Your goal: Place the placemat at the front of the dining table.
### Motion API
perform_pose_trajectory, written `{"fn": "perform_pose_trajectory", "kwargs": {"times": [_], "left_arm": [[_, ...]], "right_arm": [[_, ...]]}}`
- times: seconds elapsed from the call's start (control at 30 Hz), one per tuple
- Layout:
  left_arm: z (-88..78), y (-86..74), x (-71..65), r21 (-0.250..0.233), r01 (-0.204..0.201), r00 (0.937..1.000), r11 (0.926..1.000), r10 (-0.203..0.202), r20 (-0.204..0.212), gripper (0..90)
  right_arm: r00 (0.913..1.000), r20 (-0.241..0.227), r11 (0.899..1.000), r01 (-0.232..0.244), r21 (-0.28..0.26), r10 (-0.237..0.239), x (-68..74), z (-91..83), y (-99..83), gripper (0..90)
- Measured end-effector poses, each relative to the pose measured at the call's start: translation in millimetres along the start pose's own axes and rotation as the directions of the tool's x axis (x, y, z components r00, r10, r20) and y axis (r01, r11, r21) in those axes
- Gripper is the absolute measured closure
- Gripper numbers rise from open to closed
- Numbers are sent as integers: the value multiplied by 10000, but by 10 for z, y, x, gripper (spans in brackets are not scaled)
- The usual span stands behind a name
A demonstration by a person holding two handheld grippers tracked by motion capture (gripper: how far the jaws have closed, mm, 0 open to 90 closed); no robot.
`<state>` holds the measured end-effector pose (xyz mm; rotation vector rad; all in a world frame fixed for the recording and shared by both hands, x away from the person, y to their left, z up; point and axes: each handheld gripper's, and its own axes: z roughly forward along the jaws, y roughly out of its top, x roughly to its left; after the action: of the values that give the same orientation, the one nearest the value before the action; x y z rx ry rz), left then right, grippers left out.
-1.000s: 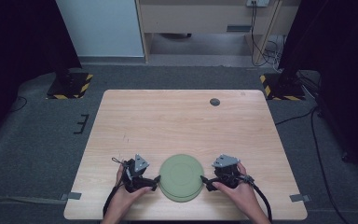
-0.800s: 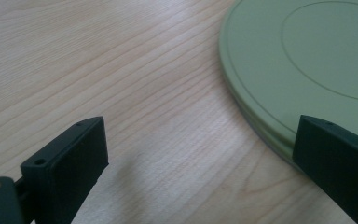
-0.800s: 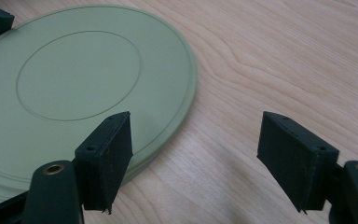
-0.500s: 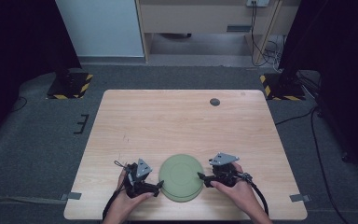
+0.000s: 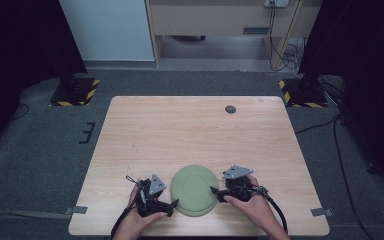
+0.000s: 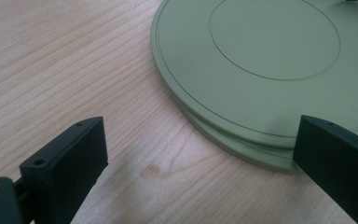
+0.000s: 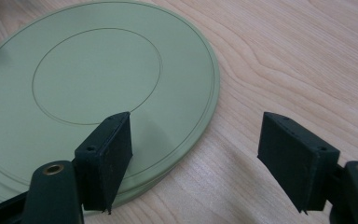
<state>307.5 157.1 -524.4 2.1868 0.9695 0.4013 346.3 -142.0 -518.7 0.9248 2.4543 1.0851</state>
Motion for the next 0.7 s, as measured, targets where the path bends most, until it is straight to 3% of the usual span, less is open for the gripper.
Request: {"fn": "perform_pose_trajectory", "kwargs": {"times": [0.43, 0.7], "left_arm": [[49, 32, 15, -9, 107, 9999, 9999, -107, -17, 0], [83, 66, 23, -23, 154, 9998, 9999, -155, -98, 0]], "right_arm": [[10000, -1, 10000, 1, 38, -1, 1, 21, 28, 226], [9999, 60, 9998, 134, -169, -133, -42, -54, 89, 285]]}}
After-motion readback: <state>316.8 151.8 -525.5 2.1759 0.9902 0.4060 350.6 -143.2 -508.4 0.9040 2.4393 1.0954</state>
